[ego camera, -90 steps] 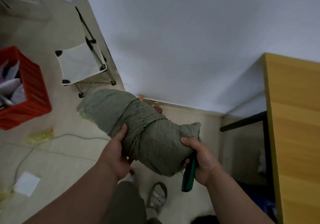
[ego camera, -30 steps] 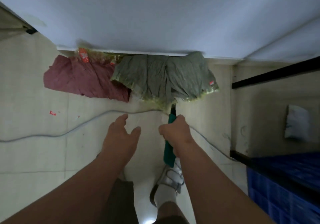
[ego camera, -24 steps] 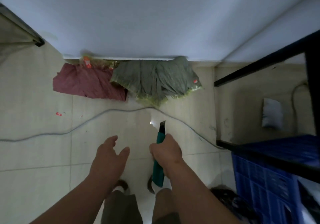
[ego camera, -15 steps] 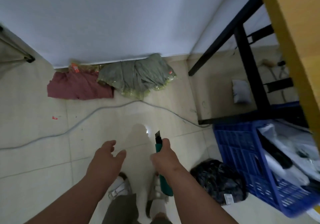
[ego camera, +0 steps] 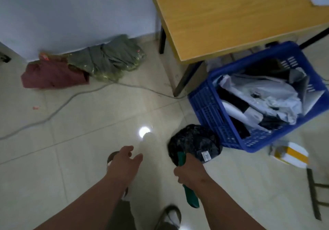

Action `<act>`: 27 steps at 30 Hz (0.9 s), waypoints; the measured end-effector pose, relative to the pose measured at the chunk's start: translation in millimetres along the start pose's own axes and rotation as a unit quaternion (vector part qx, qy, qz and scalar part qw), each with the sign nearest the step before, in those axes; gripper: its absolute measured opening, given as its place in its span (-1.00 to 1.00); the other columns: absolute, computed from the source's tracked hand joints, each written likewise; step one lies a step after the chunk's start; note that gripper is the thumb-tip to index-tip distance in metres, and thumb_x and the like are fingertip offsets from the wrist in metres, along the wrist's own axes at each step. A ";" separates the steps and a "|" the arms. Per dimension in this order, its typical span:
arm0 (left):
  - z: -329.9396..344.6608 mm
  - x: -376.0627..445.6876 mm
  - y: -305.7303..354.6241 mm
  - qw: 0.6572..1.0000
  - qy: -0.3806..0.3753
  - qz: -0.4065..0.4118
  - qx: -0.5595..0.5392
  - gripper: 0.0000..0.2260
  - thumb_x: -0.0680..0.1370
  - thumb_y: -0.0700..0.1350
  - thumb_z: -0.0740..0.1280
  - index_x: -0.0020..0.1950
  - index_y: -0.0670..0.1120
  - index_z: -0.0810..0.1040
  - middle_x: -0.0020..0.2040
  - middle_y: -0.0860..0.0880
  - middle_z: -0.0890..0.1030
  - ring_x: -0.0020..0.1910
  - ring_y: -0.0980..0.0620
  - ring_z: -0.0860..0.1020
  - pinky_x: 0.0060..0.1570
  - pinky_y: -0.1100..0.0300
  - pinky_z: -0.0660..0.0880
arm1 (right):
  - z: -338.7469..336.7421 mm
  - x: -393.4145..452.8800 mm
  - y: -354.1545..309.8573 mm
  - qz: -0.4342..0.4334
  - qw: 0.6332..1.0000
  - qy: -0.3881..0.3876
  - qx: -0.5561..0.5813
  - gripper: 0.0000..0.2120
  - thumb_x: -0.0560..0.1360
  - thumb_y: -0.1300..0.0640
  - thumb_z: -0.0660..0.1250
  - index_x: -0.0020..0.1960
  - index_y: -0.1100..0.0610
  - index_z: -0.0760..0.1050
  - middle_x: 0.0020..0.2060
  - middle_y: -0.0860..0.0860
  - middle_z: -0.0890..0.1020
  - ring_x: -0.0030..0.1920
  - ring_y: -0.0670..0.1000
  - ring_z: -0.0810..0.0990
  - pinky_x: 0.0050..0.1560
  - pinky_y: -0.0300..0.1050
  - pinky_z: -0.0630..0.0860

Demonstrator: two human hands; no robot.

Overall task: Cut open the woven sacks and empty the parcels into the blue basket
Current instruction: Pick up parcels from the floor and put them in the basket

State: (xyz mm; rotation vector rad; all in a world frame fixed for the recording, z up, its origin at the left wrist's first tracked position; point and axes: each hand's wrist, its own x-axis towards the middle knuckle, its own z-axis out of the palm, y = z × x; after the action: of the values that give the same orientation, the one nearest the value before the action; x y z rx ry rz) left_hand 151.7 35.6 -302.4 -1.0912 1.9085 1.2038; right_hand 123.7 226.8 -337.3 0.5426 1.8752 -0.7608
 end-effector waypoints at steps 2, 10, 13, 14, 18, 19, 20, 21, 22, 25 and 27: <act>33.1 -19.8 -1.0 0.999 -0.032 -0.001 0.019 -0.53 0.59 -0.02 0.30 0.48 -0.05 0.30 0.38 -0.12 0.45 0.21 -0.09 0.50 0.09 0.20 0.45 | -15.2 -9.0 43.5 0.020 0.999 0.030 0.041 -0.57 0.40 0.16 0.26 0.26 0.08 0.36 0.12 0.13 0.49 0.02 0.11 0.54 -0.03 -0.07 0.45; 105.2 -26.2 8.3 0.991 -0.070 -0.002 0.111 -0.55 0.60 -0.02 0.27 0.47 -0.05 0.31 0.41 -0.08 0.43 0.14 0.03 0.51 -0.06 0.33 0.34 | -50.0 7.1 107.2 0.091 0.987 0.059 0.117 -0.83 0.49 0.20 0.21 0.07 0.19 0.36 -0.15 0.14 0.53 -0.27 0.11 0.53 -0.40 -0.17 0.39; 123.5 -4.5 15.5 0.987 -0.085 -0.004 0.140 -0.55 0.62 -0.05 0.25 0.49 -0.07 0.26 0.42 -0.08 0.42 0.06 0.08 0.49 -0.20 0.45 0.36 | -59.6 32.4 111.8 0.074 0.989 0.059 0.110 -0.81 0.50 0.19 0.22 0.10 0.13 0.34 -0.18 0.08 0.51 -0.24 0.10 0.54 -0.45 -0.20 0.36; 130.1 2.3 17.6 0.984 -0.090 -0.004 0.152 -0.56 0.62 -0.08 0.25 0.49 -0.08 0.26 0.41 -0.07 0.43 0.14 0.03 0.49 -0.08 0.40 0.38 | -62.6 41.9 115.2 0.070 0.990 0.059 0.106 -0.81 0.50 0.19 0.23 0.10 0.11 0.34 -0.20 0.05 0.49 -0.22 0.11 0.55 -0.45 -0.20 0.35; 165.7 30.6 24.0 0.986 -0.089 -0.014 0.143 -0.59 0.62 -0.06 0.25 0.45 -0.10 0.32 0.36 -0.09 0.46 0.19 -0.05 0.48 0.14 0.22 0.37 | -75.0 82.1 135.7 0.068 0.988 0.087 0.104 -0.85 0.49 0.15 0.25 0.04 0.08 0.33 -0.25 0.00 0.46 -0.22 0.12 0.56 -0.28 -0.06 0.50; 177.3 40.1 23.2 0.985 -0.089 -0.020 0.144 -0.59 0.61 -0.04 0.25 0.45 -0.08 0.33 0.37 -0.08 0.46 0.19 -0.05 0.48 0.14 0.22 0.37 | -77.7 94.5 143.6 0.074 0.986 0.100 0.108 -0.84 0.48 0.12 0.27 0.03 0.08 0.33 -0.24 0.01 0.46 -0.17 0.15 0.58 -0.16 0.02 0.54; 190.2 51.6 21.5 0.985 -0.089 -0.026 0.146 -0.59 0.61 -0.03 0.25 0.45 -0.07 0.33 0.37 -0.08 0.46 0.20 -0.05 0.47 0.11 0.22 0.38 | -80.3 108.3 152.0 0.084 0.984 0.112 0.111 -0.83 0.47 0.10 0.28 0.02 0.08 0.34 -0.22 0.02 0.48 -0.12 0.18 0.61 -0.08 0.06 0.55; 204.6 63.3 20.7 0.985 -0.088 -0.034 0.145 -0.59 0.61 -0.03 0.25 0.45 -0.07 0.33 0.36 -0.08 0.47 0.20 -0.06 0.47 0.08 0.21 0.38 | -83.2 123.3 161.1 0.092 0.981 0.122 0.121 -0.82 0.46 0.09 0.29 0.01 0.09 0.34 -0.20 0.04 0.51 -0.09 0.21 0.64 -0.06 0.08 0.56; 219.6 76.9 18.6 0.984 -0.088 -0.041 0.146 -0.59 0.61 -0.03 0.25 0.45 -0.08 0.33 0.34 -0.09 0.48 0.20 -0.07 0.48 0.09 0.20 0.39 | -84.8 139.6 171.3 0.102 0.977 0.130 0.137 -0.80 0.45 0.08 0.30 0.00 0.11 0.35 -0.18 0.07 0.54 -0.09 0.23 0.65 -0.06 0.09 0.57; 266.0 125.7 8.7 0.982 -0.093 -0.044 0.156 -0.55 0.61 -0.01 0.26 0.47 -0.07 0.31 0.29 -0.13 0.53 0.22 -0.15 0.52 0.21 0.10 0.45 | -85.3 194.2 200.5 0.107 0.976 0.134 0.135 -0.73 0.43 0.09 0.30 0.08 0.11 0.35 -0.12 0.13 0.59 -0.11 0.23 0.65 -0.05 0.13 0.61; 295.3 162.9 -3.2 0.981 -0.100 -0.043 0.158 -0.50 0.60 0.02 0.27 0.51 -0.04 0.26 0.37 -0.12 0.48 0.25 -0.15 0.51 0.23 0.07 0.46 | -80.9 233.3 217.9 0.082 0.986 0.104 0.099 -0.59 0.40 0.06 0.31 0.23 0.04 0.34 -0.04 0.13 0.59 -0.10 0.21 0.64 -0.08 0.09 0.62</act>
State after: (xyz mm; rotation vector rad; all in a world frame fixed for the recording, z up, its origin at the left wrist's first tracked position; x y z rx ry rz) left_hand 101.0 255.0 -553.5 -0.8399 1.8005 0.8875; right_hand 123.5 445.0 -583.9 0.9214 1.9276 -0.8094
